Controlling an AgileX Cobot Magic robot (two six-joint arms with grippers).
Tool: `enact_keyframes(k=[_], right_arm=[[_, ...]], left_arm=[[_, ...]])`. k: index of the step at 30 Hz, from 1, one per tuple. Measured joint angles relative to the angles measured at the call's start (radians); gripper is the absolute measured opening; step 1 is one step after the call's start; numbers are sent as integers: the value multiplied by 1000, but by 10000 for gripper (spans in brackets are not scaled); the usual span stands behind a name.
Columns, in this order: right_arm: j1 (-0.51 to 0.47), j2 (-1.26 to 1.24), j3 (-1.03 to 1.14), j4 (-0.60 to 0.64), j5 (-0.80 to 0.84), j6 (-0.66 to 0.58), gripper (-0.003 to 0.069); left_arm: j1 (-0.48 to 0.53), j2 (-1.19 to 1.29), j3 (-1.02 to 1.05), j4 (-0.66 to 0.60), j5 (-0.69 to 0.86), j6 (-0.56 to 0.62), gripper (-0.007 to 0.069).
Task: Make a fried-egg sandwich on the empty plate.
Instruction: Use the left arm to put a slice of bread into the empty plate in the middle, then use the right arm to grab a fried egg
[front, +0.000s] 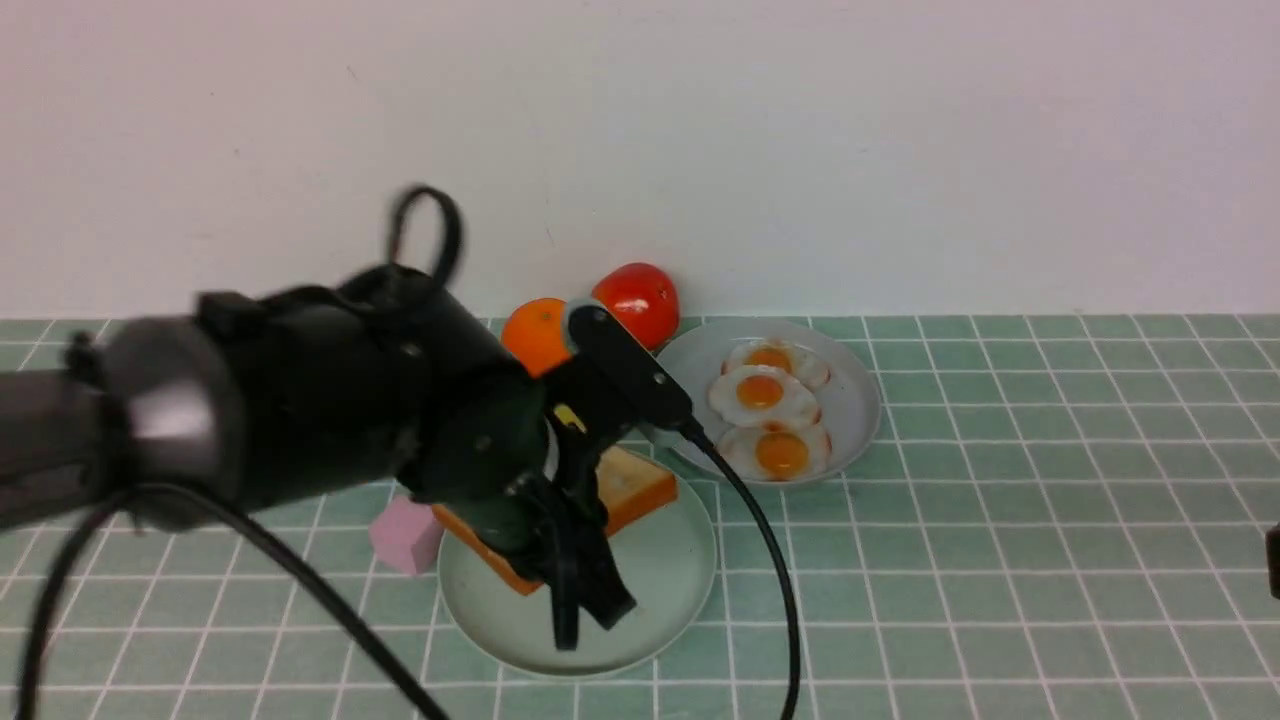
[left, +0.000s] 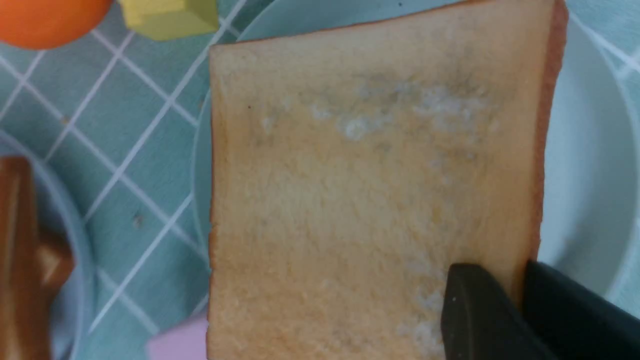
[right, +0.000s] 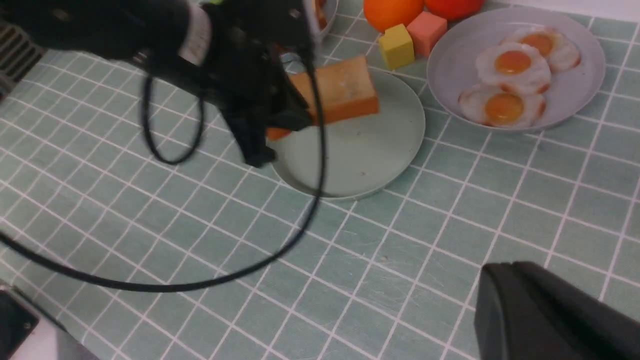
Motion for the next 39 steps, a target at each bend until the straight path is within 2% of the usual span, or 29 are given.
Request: enact_keyframes(k=[10, 12, 14, 15, 17, 18, 20, 21, 24, 26, 29, 30, 31, 33, 34, 39], right_arm=[[0, 0, 0, 9, 37, 0, 29], [0, 0, 0, 9, 38, 0, 36], [0, 0, 0, 5, 42, 10, 55], [0, 0, 0, 3, 42, 15, 64], [0, 13, 0, -17, 41, 53, 117], [0, 24, 0, -28, 41, 66, 139], [0, 51, 0, -36, 32, 87, 192], [0, 84, 0, -36, 22, 95, 242], [0, 171, 0, -35, -24, 98, 332], [0, 217, -1, -30, -53, 98, 358], [0, 393, -27, -12, -133, 98, 388], [0, 415, -33, -9, -133, 98, 388], [0, 497, -56, 10, -155, 98, 389], [0, 630, -105, 40, -177, 92, 389], [0, 679, -128, 46, -185, 87, 388], [0, 916, -274, 65, -207, 72, 388]], left_arm=[[0, 97, 1, -5, -49, -4, 106], [0, 97, 1, -14, -53, -4, 146], [0, 97, 1, -36, -57, -4, 246], [0, 97, 1, -36, -58, -4, 255], [0, 89, 1, -64, -60, -4, 386], [0, 81, 1, -74, -61, -4, 421], [0, 54, 3, -103, -60, -4, 483], [0, 32, 3, -131, -54, -4, 519], [0, -78, 6, -198, -38, -9, 550], [0, -142, 6, -228, -32, -24, 529], [0, -389, 6, -288, -13, -82, 321], [0, -403, 6, -290, -11, -84, 286], [0, -495, 7, -297, -4, -98, 156], [0, -622, 22, -298, -3, -101, 18], [0, -685, 38, -298, -3, -101, -9], [0, -934, 149, -298, 1, -103, -13]])
